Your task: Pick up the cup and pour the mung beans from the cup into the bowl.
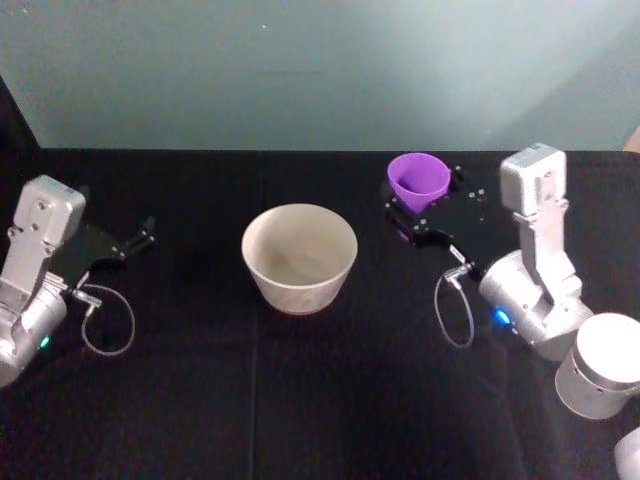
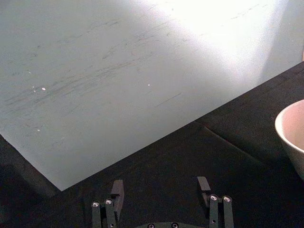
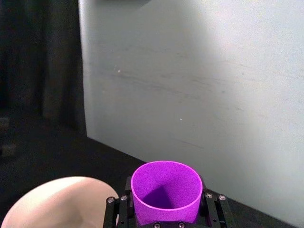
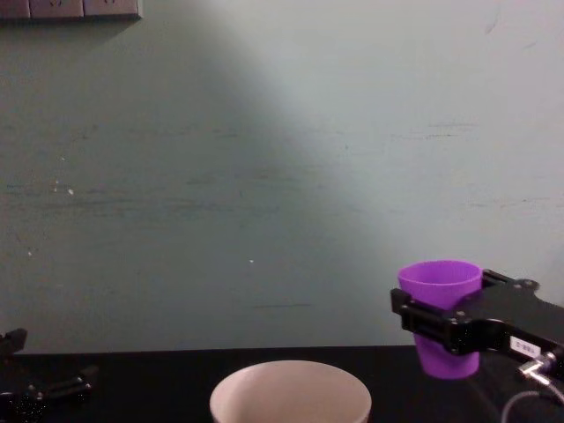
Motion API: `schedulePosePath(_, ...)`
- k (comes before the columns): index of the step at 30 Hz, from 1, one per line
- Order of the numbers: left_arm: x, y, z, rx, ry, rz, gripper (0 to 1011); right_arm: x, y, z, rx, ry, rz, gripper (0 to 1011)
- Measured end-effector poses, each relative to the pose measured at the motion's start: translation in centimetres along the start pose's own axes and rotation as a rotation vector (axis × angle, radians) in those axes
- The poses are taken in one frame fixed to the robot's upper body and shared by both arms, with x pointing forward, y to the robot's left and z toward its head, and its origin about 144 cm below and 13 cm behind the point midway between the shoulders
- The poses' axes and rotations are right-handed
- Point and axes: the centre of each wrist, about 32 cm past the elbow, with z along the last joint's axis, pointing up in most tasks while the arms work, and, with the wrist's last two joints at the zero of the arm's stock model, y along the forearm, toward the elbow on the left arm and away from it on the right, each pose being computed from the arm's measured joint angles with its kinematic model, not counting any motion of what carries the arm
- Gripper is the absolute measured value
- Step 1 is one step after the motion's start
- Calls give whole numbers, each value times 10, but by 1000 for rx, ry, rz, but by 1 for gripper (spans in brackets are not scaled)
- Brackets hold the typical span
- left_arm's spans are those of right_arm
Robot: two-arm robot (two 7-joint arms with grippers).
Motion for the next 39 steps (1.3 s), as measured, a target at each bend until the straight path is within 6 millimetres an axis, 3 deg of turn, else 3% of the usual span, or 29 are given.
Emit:
schedulePosePath(13, 0, 0, 0, 0, 0, 0, 1000, -14, 19, 35, -76, -306, 64, 738)
schedulePosePath(39, 0, 0, 0, 0, 0, 0, 1000, -38, 47, 54, -198, -786, 130, 738)
